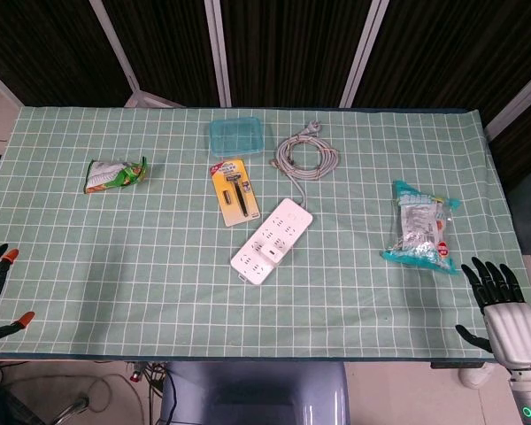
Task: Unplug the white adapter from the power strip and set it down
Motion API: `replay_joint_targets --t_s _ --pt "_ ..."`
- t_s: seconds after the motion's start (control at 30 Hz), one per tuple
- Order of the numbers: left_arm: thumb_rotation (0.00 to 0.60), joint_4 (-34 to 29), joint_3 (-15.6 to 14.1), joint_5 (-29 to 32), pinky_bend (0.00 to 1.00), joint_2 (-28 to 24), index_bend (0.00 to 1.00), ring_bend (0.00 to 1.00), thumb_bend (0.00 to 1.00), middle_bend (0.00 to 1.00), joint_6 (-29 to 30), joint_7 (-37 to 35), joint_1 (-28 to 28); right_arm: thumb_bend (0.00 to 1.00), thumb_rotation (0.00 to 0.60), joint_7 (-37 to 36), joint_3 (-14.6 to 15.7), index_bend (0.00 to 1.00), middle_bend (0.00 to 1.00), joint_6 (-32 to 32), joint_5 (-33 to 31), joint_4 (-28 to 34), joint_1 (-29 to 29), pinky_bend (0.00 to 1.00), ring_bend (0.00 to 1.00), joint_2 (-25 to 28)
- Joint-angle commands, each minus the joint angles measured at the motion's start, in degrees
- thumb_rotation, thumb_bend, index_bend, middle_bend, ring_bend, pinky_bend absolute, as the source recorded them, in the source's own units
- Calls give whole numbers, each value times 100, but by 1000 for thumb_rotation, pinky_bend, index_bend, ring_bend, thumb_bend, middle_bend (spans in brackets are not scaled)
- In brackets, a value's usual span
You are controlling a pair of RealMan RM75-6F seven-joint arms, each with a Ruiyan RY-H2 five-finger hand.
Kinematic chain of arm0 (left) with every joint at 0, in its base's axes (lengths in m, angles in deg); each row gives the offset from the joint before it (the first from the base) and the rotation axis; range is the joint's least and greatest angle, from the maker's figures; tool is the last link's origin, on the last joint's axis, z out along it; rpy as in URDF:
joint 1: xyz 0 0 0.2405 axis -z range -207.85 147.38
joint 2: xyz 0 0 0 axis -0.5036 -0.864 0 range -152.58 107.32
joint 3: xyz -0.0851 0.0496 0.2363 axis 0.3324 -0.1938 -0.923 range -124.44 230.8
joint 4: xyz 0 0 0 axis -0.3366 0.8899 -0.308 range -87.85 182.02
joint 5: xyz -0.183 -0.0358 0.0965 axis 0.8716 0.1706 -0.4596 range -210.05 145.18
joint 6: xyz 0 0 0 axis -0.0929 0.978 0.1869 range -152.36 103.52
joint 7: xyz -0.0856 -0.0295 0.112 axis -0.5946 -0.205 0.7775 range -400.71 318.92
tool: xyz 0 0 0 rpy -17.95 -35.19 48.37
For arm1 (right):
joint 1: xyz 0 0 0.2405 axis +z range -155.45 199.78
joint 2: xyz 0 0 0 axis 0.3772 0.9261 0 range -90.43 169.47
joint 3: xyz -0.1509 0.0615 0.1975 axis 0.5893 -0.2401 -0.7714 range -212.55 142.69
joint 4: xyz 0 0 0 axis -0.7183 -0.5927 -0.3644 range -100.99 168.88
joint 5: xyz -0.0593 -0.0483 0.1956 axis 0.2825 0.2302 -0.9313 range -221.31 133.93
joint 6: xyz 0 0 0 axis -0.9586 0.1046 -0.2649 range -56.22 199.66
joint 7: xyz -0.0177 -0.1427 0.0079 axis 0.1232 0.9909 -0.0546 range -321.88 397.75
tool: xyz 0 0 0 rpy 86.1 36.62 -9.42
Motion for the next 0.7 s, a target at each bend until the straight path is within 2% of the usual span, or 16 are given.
replay_joint_targets --t_s 0.03,0.43,0.53,0.7 --pt "600 1 -1 -1 28 1 0 0 27 0 -2 0 1 101 600 -2 -2 0 0 -3 -2 0 -1 0 0 0" --pt "600 -71 -28 -114 30 55 0 0 45 0 4 122 34 101 600 -2 15 0 0 18 24 47 11 0 0 9" --pt "600 -187 -12 -143 31 117 6 0 133 0 -38 213 85 101 600 6 8 0 0 42 8 72 22 0 0 5" --pt "600 -581 73 -251 52 102 40 0 315 1 -427 564 423 101 600 -20 -14 0 0 157 -84 78 55 0 0 -2"
